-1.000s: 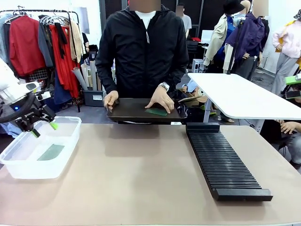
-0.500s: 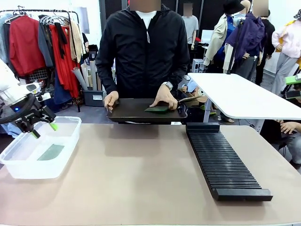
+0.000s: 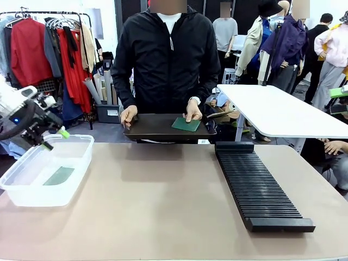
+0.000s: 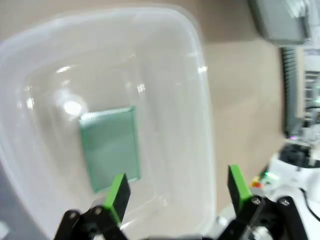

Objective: Sort PCBs into racks and boxes based on the side picked up.
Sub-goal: Pick up the Blank PCB handed by the Human.

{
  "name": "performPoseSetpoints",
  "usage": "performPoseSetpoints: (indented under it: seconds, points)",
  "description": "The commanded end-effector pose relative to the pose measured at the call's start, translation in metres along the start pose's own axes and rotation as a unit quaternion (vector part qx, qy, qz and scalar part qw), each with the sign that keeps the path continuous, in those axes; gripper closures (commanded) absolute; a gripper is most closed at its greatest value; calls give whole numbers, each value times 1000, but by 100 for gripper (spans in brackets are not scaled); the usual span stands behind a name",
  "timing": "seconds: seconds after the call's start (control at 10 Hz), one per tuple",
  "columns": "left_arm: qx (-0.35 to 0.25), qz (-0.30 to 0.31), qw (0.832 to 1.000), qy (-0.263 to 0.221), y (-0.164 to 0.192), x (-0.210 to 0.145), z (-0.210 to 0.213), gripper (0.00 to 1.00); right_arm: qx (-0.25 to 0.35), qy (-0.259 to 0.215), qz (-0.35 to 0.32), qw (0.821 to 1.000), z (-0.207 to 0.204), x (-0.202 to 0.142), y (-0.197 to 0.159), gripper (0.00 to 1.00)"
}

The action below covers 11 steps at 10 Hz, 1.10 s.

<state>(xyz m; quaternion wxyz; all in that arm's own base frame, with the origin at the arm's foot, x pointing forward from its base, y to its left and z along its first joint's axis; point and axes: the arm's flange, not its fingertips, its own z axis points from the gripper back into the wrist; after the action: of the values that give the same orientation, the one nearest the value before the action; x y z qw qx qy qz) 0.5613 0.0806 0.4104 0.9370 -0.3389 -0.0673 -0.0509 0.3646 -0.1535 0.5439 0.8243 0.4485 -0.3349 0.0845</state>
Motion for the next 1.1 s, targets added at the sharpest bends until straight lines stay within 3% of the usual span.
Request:
performPoseSetpoints:
  seconds: [0.0,0.2,0.4,0.7,1.0]
  points:
    - [-139,-27,990,-22,7,-8,23,0,4,-4,2,1000,0,1,2,0]
    - [-230,-48,971,-45,4,-7,38,0,4,-4,2,1000,0,1,2,0]
    - [-319,-69,941,-85,1,-1,46,0,4,-4,2,1000,0,1,2,0]
    - [-329,-100,933,-105,-12,-1,58,0,4,-4,2,1000,0,1,2,0]
    - [-302,-103,941,-116,-28,-11,62,0,4,-4,2,1000,0,1,2,0]
